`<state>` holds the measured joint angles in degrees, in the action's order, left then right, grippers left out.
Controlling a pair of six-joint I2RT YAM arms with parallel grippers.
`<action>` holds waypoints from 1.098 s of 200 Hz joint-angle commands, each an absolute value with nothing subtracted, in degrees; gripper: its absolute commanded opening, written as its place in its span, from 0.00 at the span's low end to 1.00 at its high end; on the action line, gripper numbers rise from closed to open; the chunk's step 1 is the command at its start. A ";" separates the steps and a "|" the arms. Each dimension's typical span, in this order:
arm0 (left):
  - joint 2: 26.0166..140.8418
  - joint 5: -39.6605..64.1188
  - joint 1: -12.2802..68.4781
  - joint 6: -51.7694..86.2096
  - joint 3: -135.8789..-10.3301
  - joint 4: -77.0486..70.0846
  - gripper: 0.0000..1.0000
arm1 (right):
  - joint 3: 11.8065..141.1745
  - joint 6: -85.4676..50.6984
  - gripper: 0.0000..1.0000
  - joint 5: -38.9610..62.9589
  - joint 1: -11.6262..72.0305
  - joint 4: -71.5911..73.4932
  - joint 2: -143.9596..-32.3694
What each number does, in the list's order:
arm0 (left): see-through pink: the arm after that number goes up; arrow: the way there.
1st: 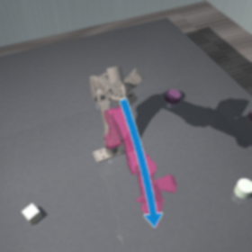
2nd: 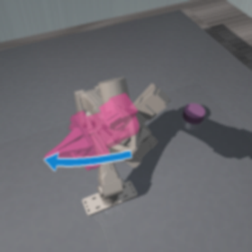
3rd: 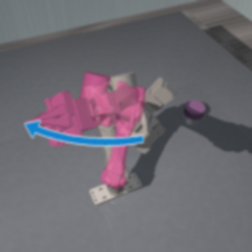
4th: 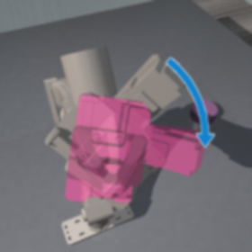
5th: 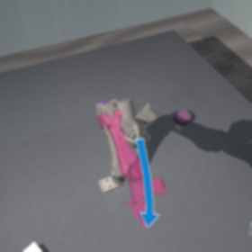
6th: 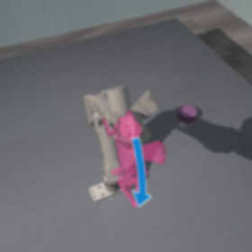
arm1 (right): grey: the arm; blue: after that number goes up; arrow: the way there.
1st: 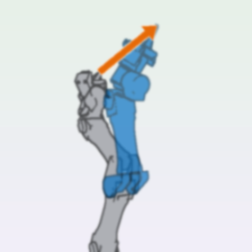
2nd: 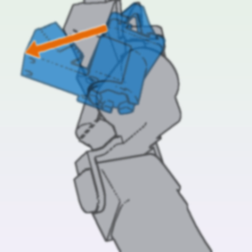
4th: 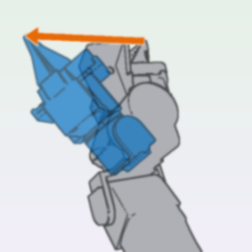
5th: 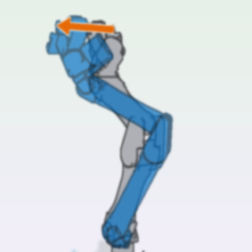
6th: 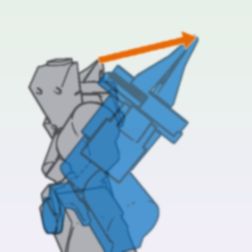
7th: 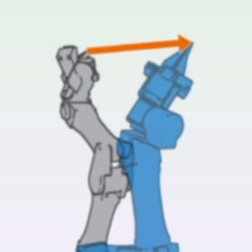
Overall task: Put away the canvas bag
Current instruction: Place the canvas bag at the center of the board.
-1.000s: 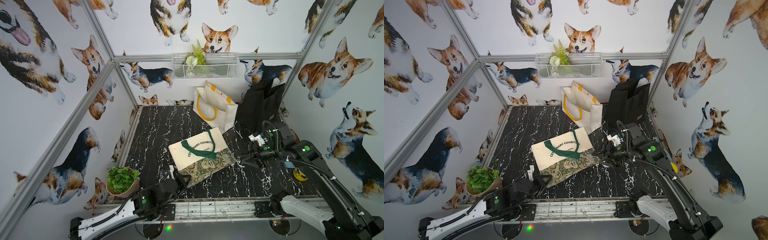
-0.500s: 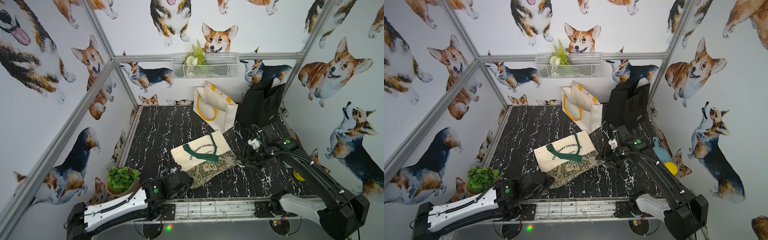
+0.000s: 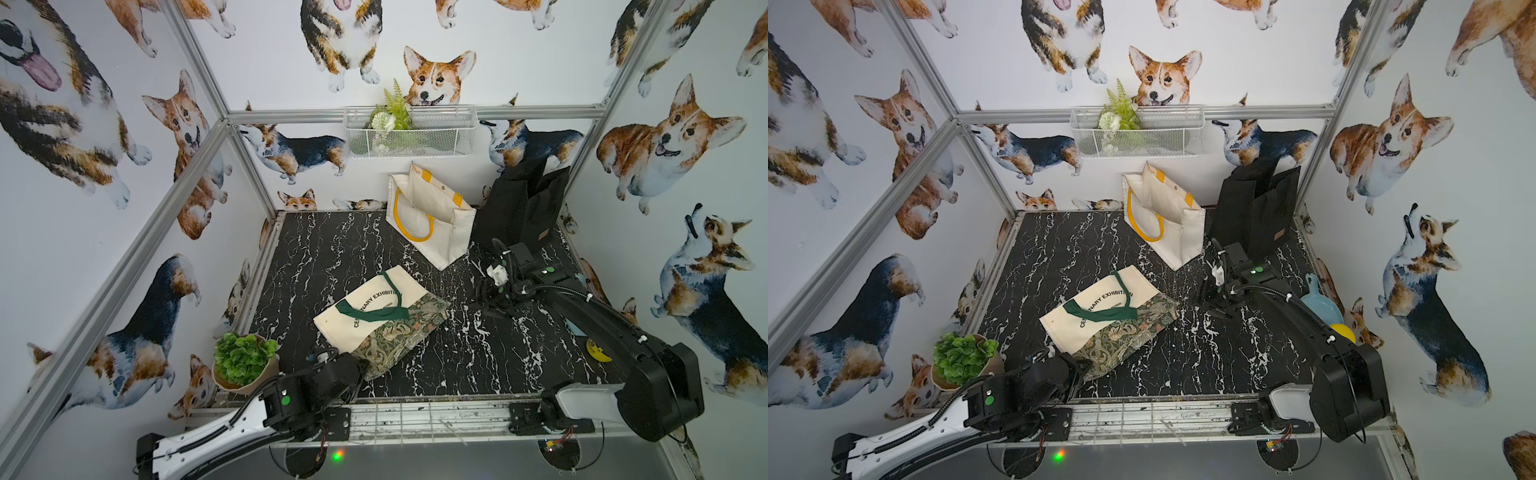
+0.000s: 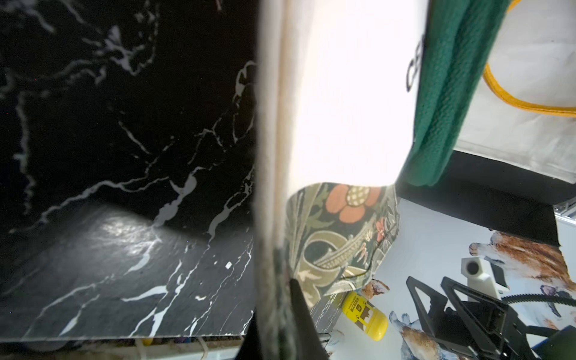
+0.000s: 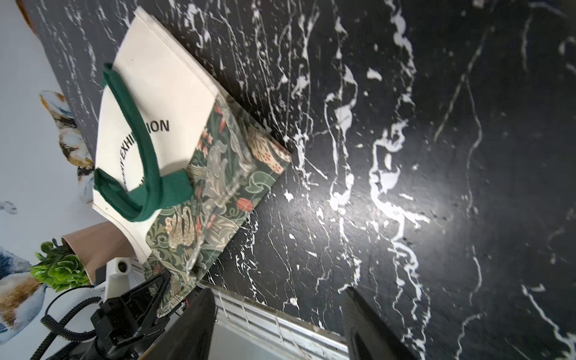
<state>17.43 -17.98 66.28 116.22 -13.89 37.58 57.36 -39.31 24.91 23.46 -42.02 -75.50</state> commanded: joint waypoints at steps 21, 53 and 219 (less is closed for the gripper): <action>22.41 -14.69 66.20 116.55 -14.04 33.11 0.00 | 58.41 -38.09 0.67 28.45 23.43 -33.47 -80.81; 32.11 -10.29 66.18 113.21 -15.11 25.00 0.00 | 56.62 -39.83 0.66 29.60 23.39 -31.82 -81.25; 19.18 -17.52 66.18 102.50 -16.85 35.29 0.84 | 49.14 -46.04 0.64 28.75 31.75 -23.53 -86.82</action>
<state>21.43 -15.31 66.28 103.02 -19.35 34.37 49.54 -45.43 29.54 31.57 -24.71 -84.44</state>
